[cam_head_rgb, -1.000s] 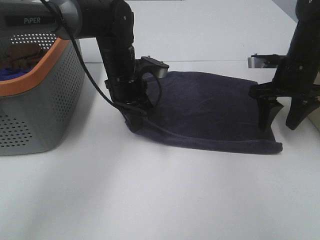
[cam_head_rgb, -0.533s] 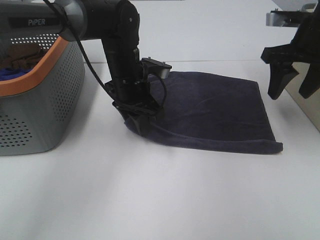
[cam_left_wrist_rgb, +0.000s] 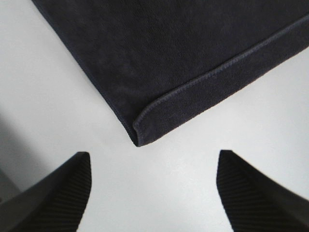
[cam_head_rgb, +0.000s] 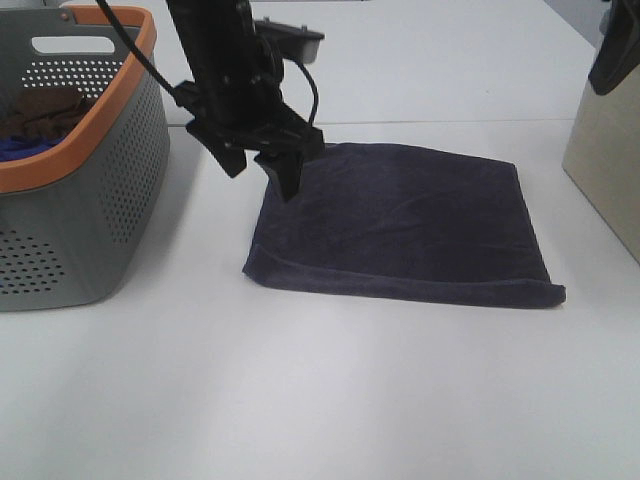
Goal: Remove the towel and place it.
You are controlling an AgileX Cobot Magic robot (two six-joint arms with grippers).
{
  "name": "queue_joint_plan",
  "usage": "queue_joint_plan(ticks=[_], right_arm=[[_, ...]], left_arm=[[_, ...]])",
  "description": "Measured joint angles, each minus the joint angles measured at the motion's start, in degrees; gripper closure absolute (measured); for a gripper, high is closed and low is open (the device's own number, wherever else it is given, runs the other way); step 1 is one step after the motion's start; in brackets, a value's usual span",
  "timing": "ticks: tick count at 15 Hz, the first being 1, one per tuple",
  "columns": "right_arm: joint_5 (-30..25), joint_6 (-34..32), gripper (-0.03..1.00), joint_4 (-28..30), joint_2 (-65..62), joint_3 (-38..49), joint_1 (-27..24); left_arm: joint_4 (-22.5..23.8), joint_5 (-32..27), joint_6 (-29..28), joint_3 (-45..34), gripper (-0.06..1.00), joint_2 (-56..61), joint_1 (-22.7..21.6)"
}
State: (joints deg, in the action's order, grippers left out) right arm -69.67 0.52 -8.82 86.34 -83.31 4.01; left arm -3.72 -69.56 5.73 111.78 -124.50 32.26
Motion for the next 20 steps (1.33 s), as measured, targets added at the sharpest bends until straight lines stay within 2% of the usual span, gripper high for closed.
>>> queue_joint_plan(ticks=[1,4,6,8,11,12,13,14,15,17,19,20], right_arm=[[-0.1,-0.9,0.36,0.1,-4.1,0.0,0.0],[-0.1,-4.3,0.36,2.6,-8.7,0.2,0.0],[-0.2,-10.7,0.36,10.3,-11.6,0.2,0.0],[-0.2,-14.0,0.37,15.6,-13.9,0.2,-0.1],[-0.2,-15.1,0.37,15.9,-14.9,0.2,-1.8],[-0.2,-15.0,0.37,15.2,-14.9,0.2,-4.6],[-0.2,-14.1,0.37,14.7,-14.9,0.2,-8.5],[-0.2,-11.2,0.37,14.5,-15.1,0.3,-12.9],[-0.1,-10.1,0.37,14.4,-15.3,0.7,-13.3],[-0.1,-5.7,0.37,10.5,-18.1,4.4,-13.5],[0.0,-1.3,0.37,6.4,-25.4,14.6,-9.7],[0.0,-1.1,0.37,6.2,-27.3,17.2,-8.7]], left_arm=[[0.7,-0.1,-1.0,0.0,0.2,4.5,0.0],[2.0,-0.1,-1.5,0.0,0.19,9.6,0.0],[5.7,-0.2,-3.8,0.0,0.19,13.6,-0.7],[7.2,-0.2,-6.1,0.0,0.19,16.7,-4.6],[7.3,0.1,-6.6,-0.8,0.19,21.7,-12.4],[7.3,0.0,-6.6,-3.2,0.19,24.4,-15.7],[7.6,0.0,-6.6,-8.4,0.19,28.8,-21.1],[7.7,0.0,-6.6,-13.1,0.19,32.0,-24.8],[7.7,0.0,-6.6,-15.0,0.19,33.3,-26.1],[7.7,-0.1,-5.7,-24.3,0.19,40.2,-30.9],[7.7,0.0,-6.4,-35.2,0.19,51.0,-34.4],[7.7,0.1,-6.5,-36.8,0.18,52.9,-34.7]])
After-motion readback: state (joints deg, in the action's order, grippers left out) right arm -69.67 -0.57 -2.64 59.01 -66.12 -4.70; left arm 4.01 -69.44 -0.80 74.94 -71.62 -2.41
